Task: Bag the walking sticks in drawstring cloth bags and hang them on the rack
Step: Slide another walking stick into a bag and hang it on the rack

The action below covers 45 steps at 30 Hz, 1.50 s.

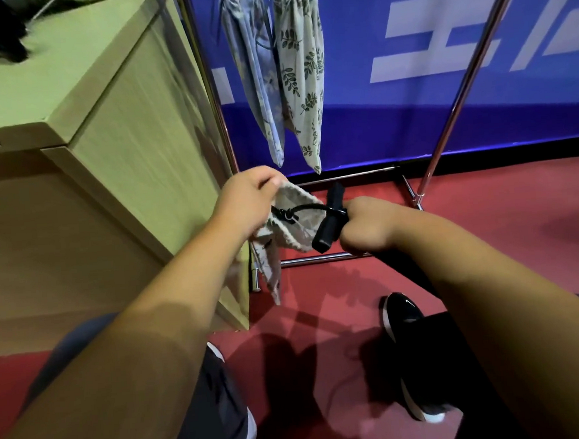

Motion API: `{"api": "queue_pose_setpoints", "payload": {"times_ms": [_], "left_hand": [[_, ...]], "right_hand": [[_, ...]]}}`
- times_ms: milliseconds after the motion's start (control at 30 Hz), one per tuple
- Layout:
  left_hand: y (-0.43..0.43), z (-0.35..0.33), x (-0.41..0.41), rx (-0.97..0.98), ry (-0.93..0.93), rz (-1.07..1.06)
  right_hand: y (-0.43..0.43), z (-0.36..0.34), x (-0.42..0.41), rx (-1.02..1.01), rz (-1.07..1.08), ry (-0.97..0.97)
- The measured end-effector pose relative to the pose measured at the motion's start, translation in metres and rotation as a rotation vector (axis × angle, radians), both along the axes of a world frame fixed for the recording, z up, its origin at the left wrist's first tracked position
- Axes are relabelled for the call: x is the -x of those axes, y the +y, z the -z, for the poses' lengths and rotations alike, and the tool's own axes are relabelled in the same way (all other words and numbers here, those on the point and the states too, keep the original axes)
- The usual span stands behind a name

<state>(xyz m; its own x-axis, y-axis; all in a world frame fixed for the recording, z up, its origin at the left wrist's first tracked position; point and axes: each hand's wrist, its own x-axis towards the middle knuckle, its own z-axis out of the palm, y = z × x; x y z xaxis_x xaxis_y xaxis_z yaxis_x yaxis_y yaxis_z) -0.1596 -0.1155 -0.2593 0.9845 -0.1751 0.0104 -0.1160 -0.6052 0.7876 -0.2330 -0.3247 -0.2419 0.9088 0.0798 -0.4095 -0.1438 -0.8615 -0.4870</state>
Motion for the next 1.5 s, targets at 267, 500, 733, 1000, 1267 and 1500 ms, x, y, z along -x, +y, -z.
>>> {"api": "queue_pose_setpoints", "payload": {"times_ms": [267,500,733,1000,1267,1500], "left_hand": [[-0.016,0.008,0.013,-0.016,0.092,0.129],[-0.019,0.008,0.016,0.071,0.116,0.136],[-0.022,-0.010,0.021,0.073,0.166,0.348],[-0.003,-0.016,0.015,0.246,0.239,0.417],[-0.015,-0.009,0.024,0.246,0.169,0.396],[-0.039,-0.002,0.030,0.090,-0.023,0.346]], "right_hand": [[0.015,0.003,0.009,-0.059,-0.158,0.178],[0.019,0.000,0.015,-0.082,-0.183,0.252],[0.006,0.008,0.003,-0.192,-0.023,0.266],[-0.018,0.018,-0.006,-0.438,0.124,0.105],[-0.014,0.031,-0.008,-0.162,0.102,-0.123],[-0.003,0.038,-0.008,-0.443,0.189,0.056]]}}
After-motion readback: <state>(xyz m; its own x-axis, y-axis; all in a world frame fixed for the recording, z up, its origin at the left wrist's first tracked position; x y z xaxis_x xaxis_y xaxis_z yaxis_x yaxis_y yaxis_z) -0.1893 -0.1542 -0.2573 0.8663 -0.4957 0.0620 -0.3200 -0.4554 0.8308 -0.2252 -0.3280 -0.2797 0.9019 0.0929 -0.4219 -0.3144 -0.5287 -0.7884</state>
